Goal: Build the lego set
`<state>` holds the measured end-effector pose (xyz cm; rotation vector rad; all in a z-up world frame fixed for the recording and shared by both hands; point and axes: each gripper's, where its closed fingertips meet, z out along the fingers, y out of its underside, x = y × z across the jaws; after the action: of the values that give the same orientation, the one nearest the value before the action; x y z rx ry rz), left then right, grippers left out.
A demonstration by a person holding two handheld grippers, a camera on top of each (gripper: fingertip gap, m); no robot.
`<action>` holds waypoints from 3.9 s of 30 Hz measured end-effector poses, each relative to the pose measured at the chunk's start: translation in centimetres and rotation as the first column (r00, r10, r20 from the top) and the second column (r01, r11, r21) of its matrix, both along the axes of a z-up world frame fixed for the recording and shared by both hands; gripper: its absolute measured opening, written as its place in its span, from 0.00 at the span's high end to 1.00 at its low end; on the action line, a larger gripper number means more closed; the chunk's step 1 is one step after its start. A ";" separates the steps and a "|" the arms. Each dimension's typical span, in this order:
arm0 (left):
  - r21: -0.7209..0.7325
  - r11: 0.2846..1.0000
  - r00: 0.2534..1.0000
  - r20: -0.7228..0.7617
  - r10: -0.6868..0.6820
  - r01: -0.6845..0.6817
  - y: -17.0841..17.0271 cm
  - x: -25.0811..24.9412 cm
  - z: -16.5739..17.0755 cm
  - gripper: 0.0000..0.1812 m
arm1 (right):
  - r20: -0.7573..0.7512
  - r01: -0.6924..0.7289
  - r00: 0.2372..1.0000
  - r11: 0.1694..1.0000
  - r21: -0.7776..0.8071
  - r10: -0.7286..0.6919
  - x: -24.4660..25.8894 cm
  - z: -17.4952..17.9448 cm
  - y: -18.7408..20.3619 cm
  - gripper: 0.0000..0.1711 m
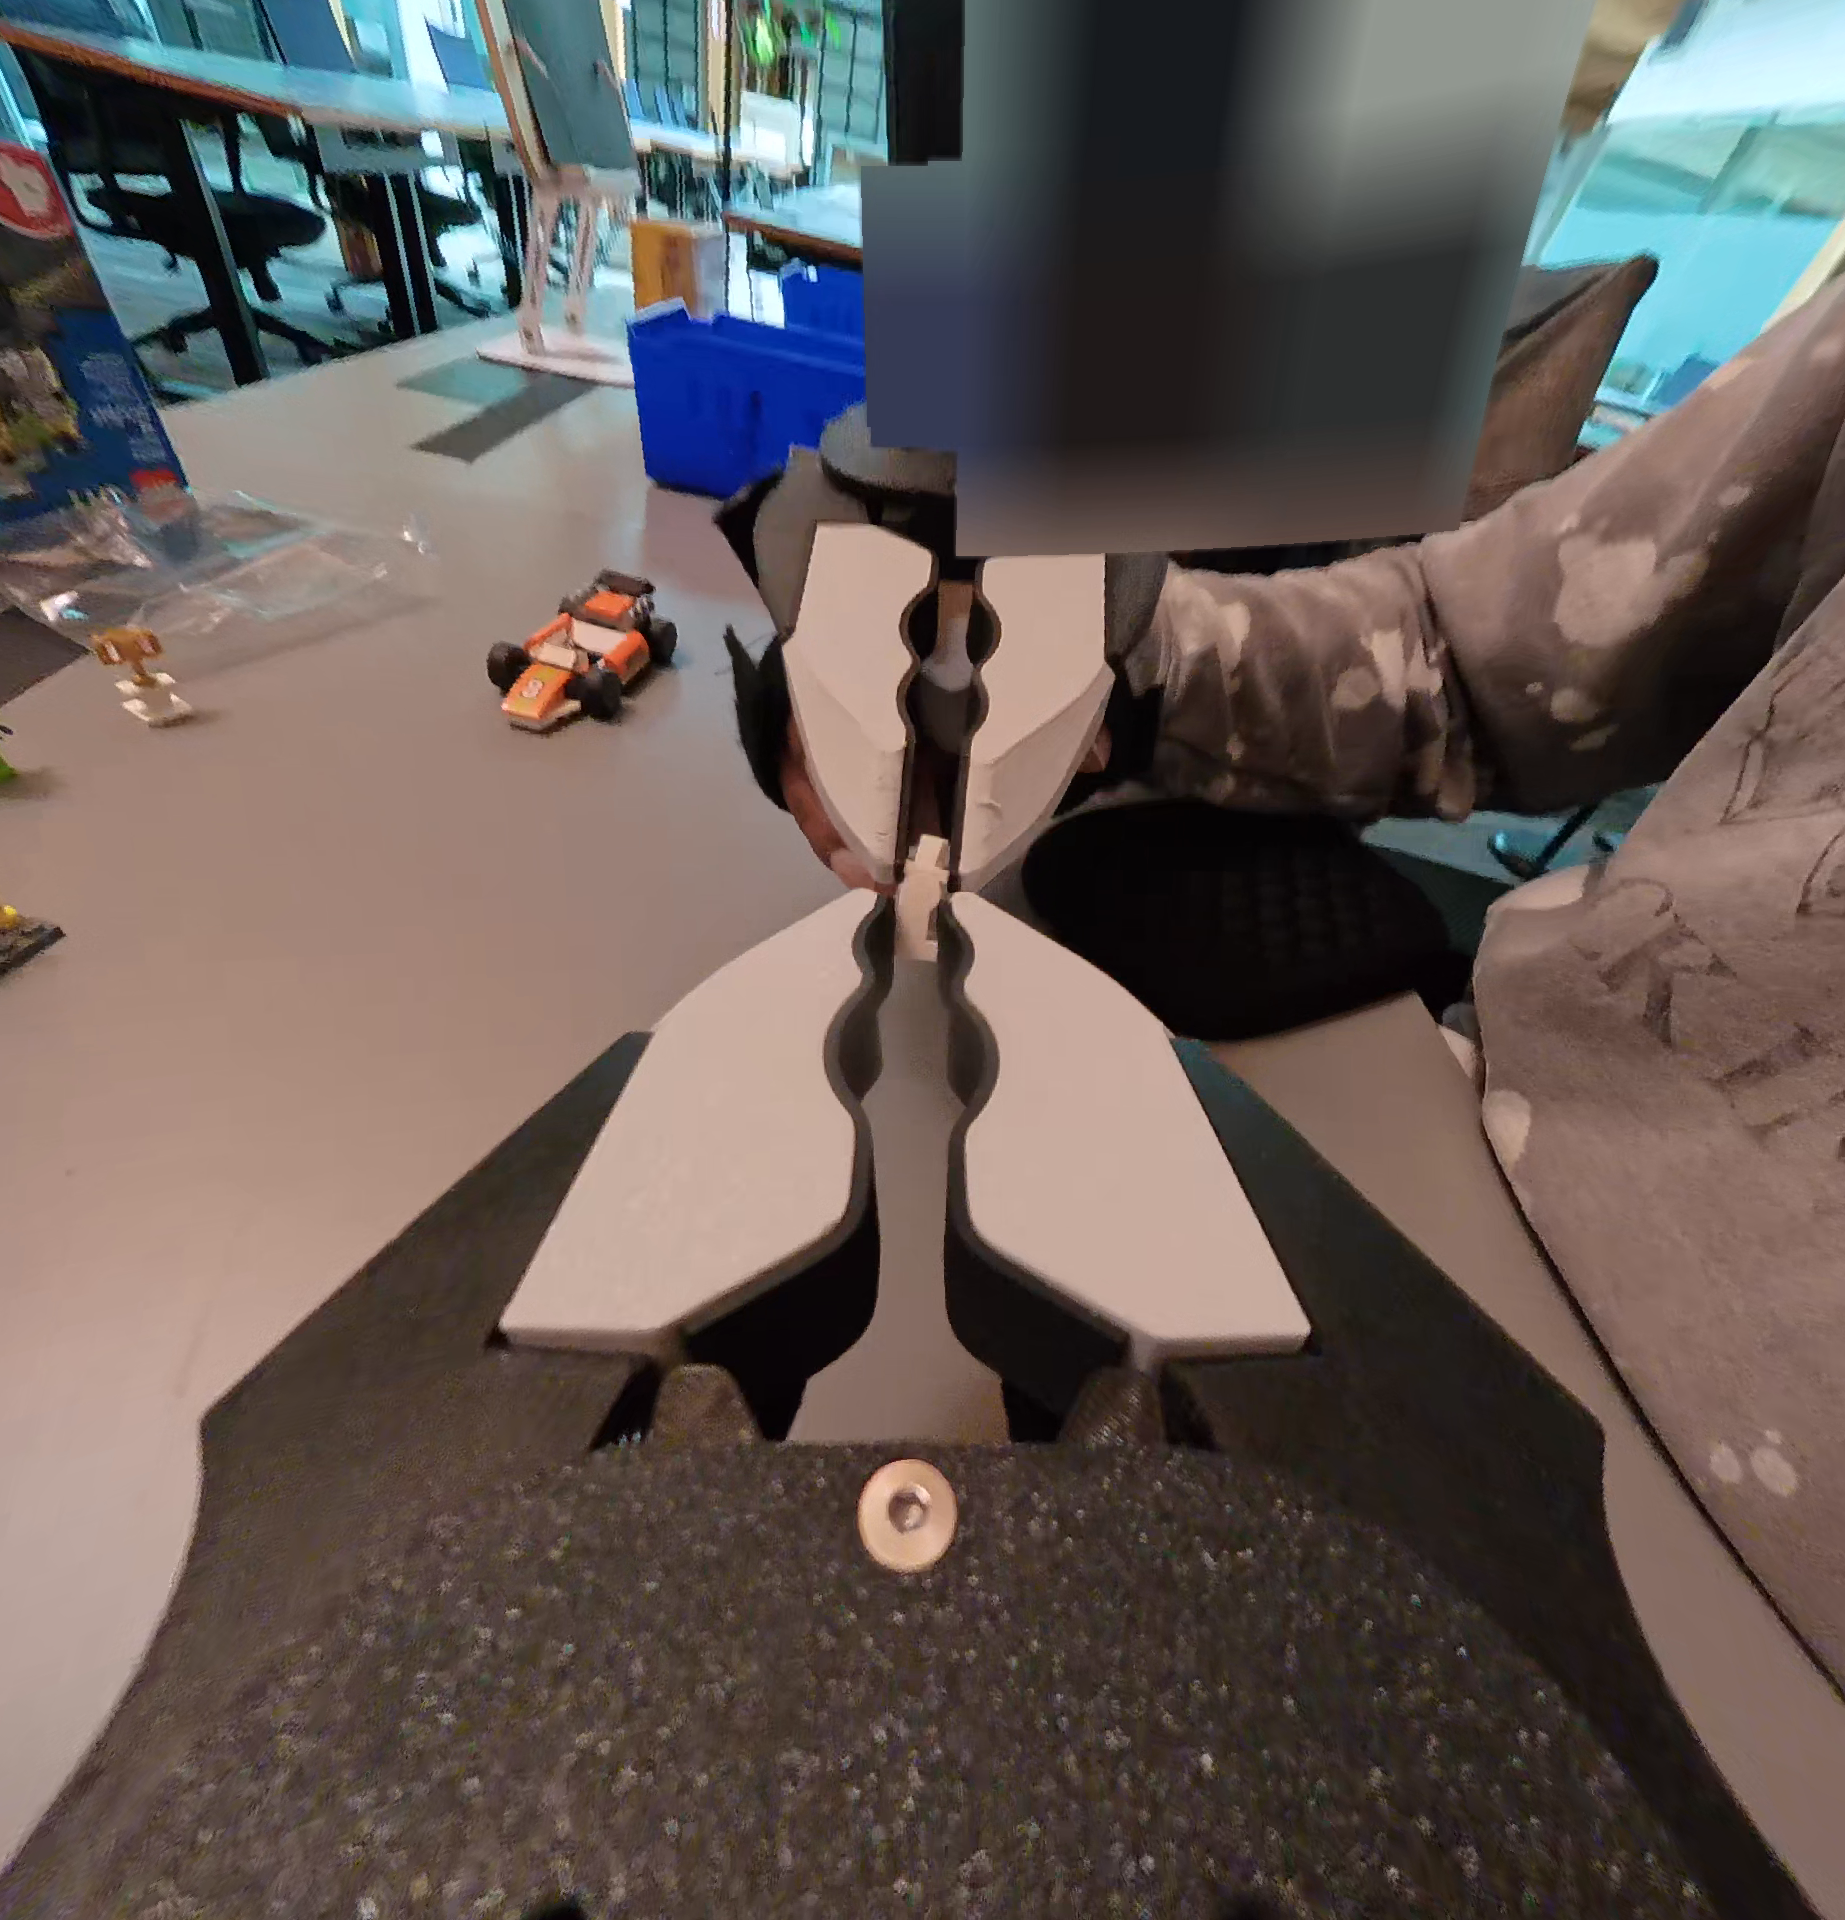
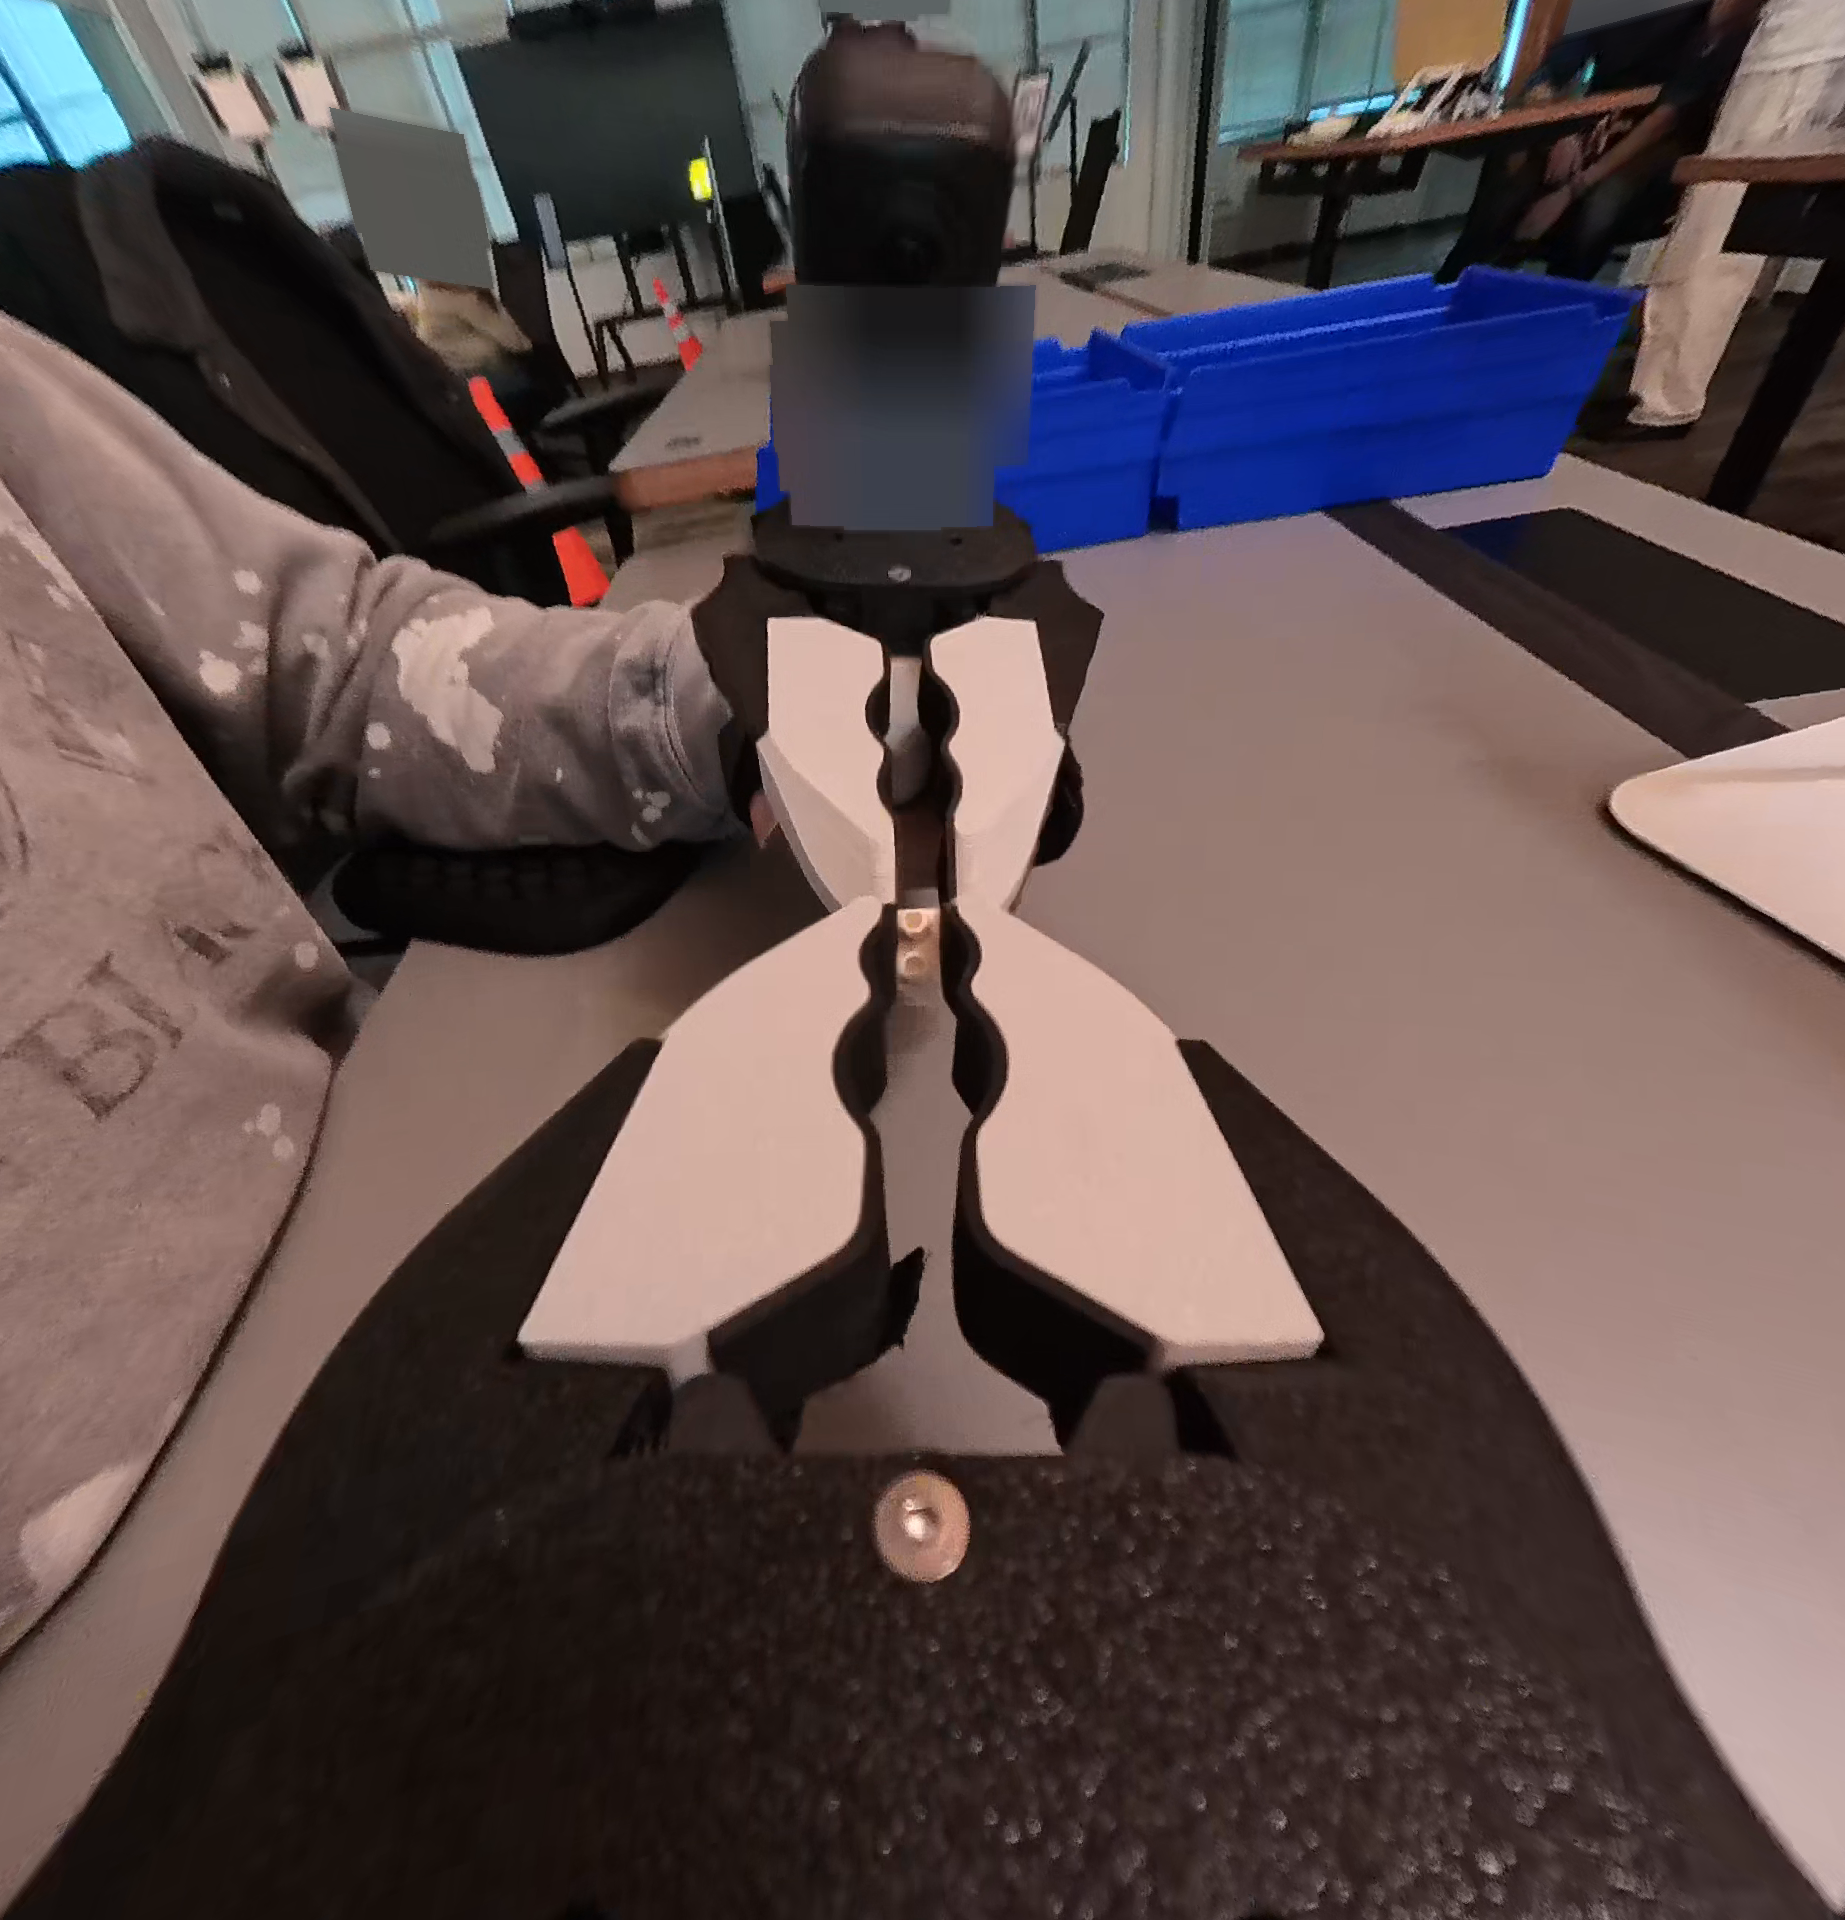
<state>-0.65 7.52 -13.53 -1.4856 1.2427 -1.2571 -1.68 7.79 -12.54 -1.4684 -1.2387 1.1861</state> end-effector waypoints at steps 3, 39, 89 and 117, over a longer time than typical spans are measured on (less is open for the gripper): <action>-0.022 1.000 0.998 0.058 0.017 -0.016 0.3 0.1 0.5 0.94 | -0.075 0.007 0.997 0.999 -0.051 -0.011 0.3 0.8 0.2 0.96; -0.048 0.979 0.971 -0.149 0.188 -0.197 4.6 -2.4 -3.9 0.95 | 0.788 -0.137 0.607 0.990 -0.020 0.100 3.2 -12.1 3.6 0.95; 0.063 0.995 0.979 -0.183 0.086 -0.076 1.4 -1.2 -1.5 0.95 | 0.147 -0.076 0.986 0.996 -0.043 0.081 -0.1 -2.6 1.1 0.95; -0.001 0.999 0.995 -0.081 0.051 -0.051 1.1 -0.8 -1.1 0.95 | 0.144 -0.027 0.989 0.999 -0.045 0.033 1.3 -2.4 0.8 0.90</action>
<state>-1.42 8.57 -14.63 -1.5748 1.2476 -1.1759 -0.37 8.58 -14.97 -1.5963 -1.3438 1.1491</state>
